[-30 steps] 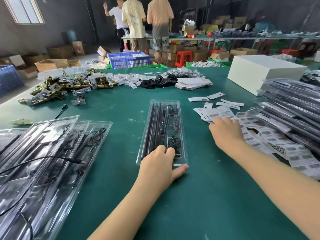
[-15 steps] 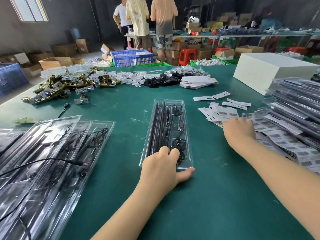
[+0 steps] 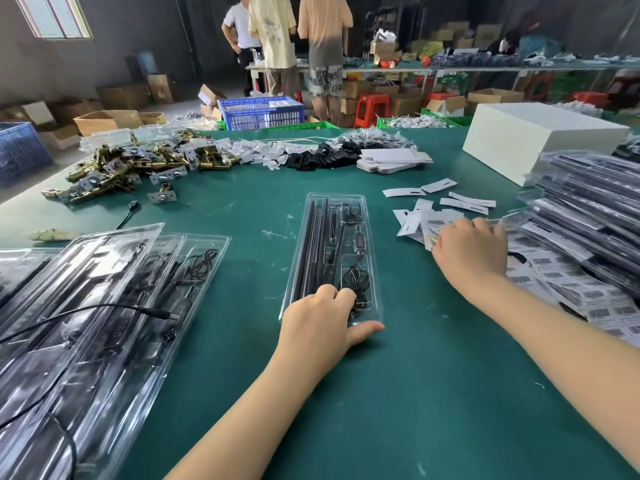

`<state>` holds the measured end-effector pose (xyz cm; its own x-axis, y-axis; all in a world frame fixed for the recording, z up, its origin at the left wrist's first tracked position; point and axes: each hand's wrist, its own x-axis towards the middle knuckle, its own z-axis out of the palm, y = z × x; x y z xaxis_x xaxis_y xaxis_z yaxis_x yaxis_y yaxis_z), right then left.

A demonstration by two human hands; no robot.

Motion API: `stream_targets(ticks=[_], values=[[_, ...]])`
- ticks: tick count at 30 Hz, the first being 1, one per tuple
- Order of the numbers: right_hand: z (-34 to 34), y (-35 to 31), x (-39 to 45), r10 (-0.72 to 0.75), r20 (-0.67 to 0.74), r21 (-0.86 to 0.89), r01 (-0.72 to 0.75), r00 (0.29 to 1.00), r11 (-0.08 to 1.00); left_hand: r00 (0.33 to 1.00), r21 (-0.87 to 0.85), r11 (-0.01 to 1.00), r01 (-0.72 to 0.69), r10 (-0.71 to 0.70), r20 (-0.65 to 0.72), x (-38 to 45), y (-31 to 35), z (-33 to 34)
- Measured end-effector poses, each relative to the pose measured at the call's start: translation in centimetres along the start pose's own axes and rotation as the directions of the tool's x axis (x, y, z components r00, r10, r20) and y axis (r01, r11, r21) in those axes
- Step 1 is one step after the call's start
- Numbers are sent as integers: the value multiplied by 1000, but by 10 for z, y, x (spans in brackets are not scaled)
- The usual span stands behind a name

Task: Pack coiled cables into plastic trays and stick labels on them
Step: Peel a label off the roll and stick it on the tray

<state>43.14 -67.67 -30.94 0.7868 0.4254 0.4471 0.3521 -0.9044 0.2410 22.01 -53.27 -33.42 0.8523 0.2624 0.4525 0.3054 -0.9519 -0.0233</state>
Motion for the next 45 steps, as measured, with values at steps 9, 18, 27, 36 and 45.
stream_targets(ticks=[9, 18, 27, 36, 45], values=[[3, 5, -9, 2, 163, 208, -37, 987, 977, 988, -42, 999, 3, 4, 154, -2, -6, 4], [7, 11, -7, -74, 292, 186, 19, 954, 982, 984, -129, 983, 127, -109, 144, 8, -12, 13], [11, -19, 8, -49, 279, 160, 4, 959, 987, 986, -166, 974, 152, -137, 96, 9, -15, 18], [-1, -23, 13, -75, 330, -118, 120, 941, 986, 988, -172, 973, 151, -143, 58, 10, -13, 18], [10, 12, 2, -41, 211, 576, -91, 977, 812, 988, -198, 969, 150, -143, 48, 9, -12, 16]])
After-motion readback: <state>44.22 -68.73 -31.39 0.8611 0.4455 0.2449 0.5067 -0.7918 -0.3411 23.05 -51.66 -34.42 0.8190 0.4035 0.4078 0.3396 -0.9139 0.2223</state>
